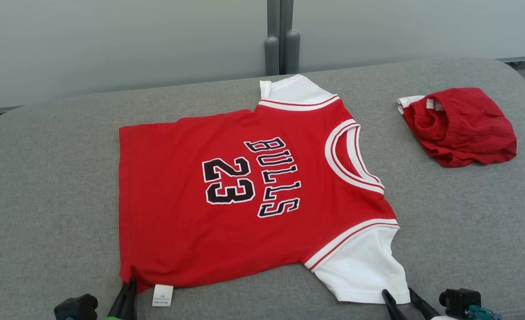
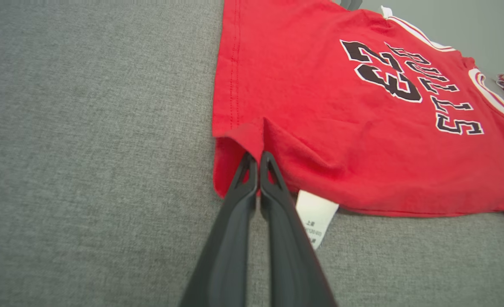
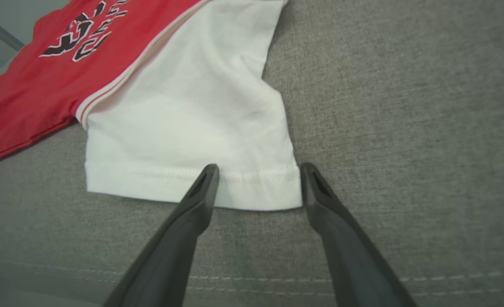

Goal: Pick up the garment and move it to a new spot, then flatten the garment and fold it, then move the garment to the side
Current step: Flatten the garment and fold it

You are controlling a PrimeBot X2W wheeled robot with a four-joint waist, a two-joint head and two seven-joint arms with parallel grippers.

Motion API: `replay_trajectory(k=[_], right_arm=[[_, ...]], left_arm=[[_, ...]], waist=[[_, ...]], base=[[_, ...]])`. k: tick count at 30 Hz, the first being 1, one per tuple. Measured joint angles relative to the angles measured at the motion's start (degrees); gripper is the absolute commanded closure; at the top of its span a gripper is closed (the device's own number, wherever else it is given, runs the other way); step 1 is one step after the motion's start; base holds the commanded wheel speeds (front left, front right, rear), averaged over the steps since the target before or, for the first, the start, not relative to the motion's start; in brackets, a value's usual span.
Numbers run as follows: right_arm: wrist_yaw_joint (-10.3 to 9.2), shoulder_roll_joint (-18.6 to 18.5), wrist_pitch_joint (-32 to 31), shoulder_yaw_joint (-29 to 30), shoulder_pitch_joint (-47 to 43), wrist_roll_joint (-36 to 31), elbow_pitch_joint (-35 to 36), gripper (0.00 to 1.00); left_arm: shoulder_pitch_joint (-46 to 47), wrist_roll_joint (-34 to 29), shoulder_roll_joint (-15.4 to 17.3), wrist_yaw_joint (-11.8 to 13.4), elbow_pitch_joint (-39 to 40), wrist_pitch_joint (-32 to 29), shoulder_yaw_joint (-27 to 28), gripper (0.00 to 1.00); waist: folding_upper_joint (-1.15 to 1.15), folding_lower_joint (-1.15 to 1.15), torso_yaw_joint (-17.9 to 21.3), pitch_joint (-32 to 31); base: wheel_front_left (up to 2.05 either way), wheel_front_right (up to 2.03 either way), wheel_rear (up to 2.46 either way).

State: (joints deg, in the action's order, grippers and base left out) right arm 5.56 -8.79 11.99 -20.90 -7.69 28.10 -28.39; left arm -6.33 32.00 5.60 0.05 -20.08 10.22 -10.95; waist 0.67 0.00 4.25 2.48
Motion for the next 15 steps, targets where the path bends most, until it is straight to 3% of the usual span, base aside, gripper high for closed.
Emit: replay_trajectory(k=[2, 4, 5, 6, 15], right_arm=[[0.41, 0.2, 0.0, -0.2, 0.3, 0.1, -0.4, 0.55], [0.41, 0.2, 0.0, -0.2, 0.6, 0.1, -0.8, 0.76], [0.42, 0.2, 0.0, -0.3, 1.0, 0.2, -1.0, 0.96], [0.48, 0.2, 0.0, -0.5, 1.2, 0.2, -1.1, 1.00], [1.10, -0.4, 0.1, -1.5, 3.5, 1.2, 2.8, 1.00]], left_arm=[[0.5, 0.0, 0.0, 0.0, 0.0, 0.0, 0.0, 1.00], [0.5, 0.0, 0.0, 0.0, 0.0, 0.2, 0.0, 1.00], [0.5, 0.0, 0.0, 0.0, 0.0, 0.2, 0.0, 1.00], [0.5, 0.0, 0.0, 0.0, 0.1, 0.4, 0.0, 1.00], [0.7, 0.0, 0.3, 0.0, 1.4, 1.4, 1.5, 1.00]], waist=[[0.00, 0.00, 0.0, 0.1], [0.00, 0.00, 0.1, 0.2], [0.00, 0.00, 0.0, 0.2], [0.00, 0.00, 0.0, 0.3], [0.00, 0.00, 0.6, 0.7]], base=[[0.00, 0.00, 0.00], [0.00, 0.00, 0.00], [0.00, 0.00, 0.00], [0.00, 0.00, 0.00], [0.00, 0.00, 0.00]])
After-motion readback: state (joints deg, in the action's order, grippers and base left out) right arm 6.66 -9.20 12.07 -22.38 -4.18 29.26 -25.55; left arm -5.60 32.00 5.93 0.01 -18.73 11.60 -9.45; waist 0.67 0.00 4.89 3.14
